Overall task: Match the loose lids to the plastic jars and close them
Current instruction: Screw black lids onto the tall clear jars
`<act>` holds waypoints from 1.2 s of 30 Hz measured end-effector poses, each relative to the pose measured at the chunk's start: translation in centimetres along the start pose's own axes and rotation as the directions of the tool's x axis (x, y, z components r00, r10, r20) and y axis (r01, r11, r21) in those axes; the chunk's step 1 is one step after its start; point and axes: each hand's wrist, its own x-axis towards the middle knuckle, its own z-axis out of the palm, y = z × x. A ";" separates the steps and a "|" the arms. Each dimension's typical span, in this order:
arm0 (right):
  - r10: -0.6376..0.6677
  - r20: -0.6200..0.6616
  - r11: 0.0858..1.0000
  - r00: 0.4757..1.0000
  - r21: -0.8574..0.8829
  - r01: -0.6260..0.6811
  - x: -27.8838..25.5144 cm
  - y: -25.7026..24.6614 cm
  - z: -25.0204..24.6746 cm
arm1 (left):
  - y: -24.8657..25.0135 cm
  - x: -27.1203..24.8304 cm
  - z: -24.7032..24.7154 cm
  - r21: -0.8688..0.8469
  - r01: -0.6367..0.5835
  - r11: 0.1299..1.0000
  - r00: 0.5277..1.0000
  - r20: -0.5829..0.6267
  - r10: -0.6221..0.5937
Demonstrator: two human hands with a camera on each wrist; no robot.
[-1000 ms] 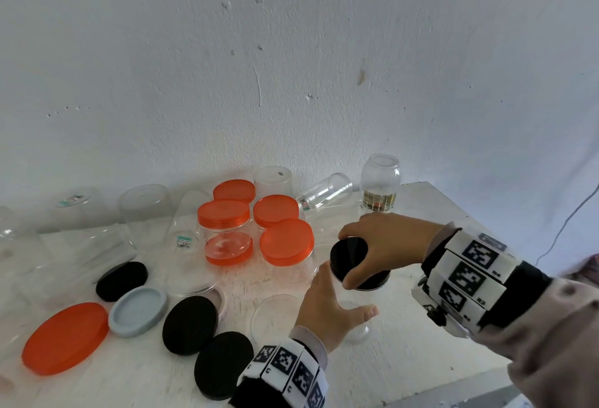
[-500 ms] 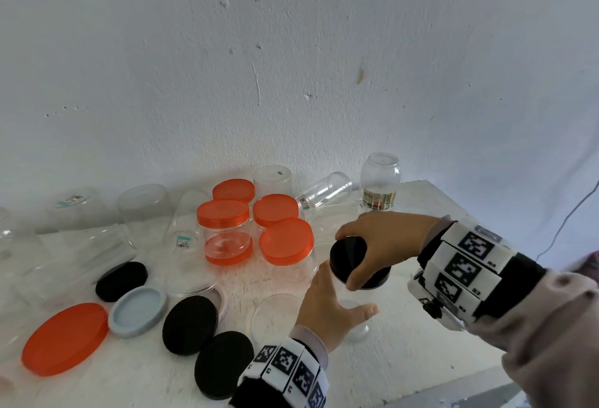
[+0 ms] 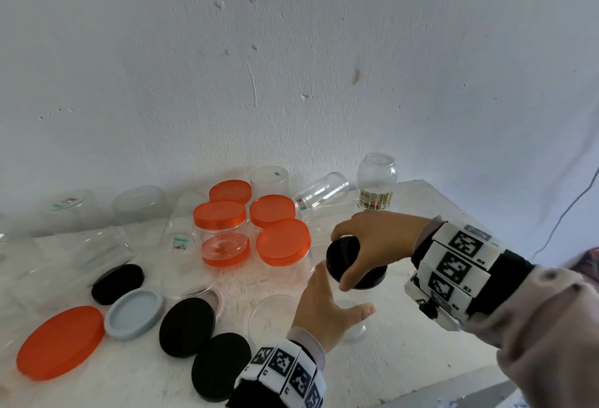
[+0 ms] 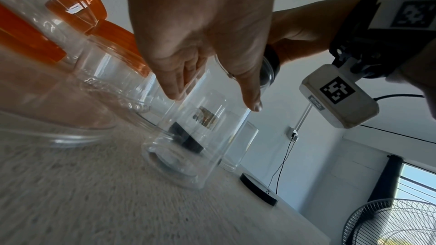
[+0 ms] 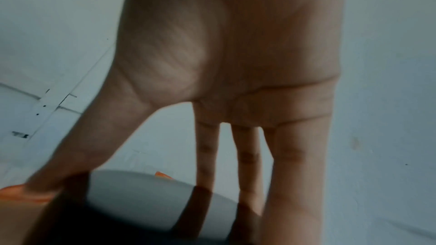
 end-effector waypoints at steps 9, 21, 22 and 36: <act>-0.005 0.132 1.000 0.991 0.022 0.002 0.0 0.3 -0.3 | 0.1 -0.1 0.0 0.004 -0.007 1.000 1.000 -0.013 0.007; 0.057 -0.075 0.998 0.996 -0.005 -0.058 0.1 0.2 1.0 | -0.2 0.2 0.0 0.009 -0.003 1.000 1.000 -0.002 0.003; 0.070 -0.105 0.997 0.992 -0.013 -0.071 0.0 0.2 1.3 | -0.2 0.2 0.1 0.008 0.002 1.000 1.000 -0.003 -0.002; -0.024 -0.055 1.000 0.998 -0.009 0.024 -0.2 0.1 0.8 | -0.2 0.1 0.1 0.030 -0.023 0.999 1.000 -0.017 0.024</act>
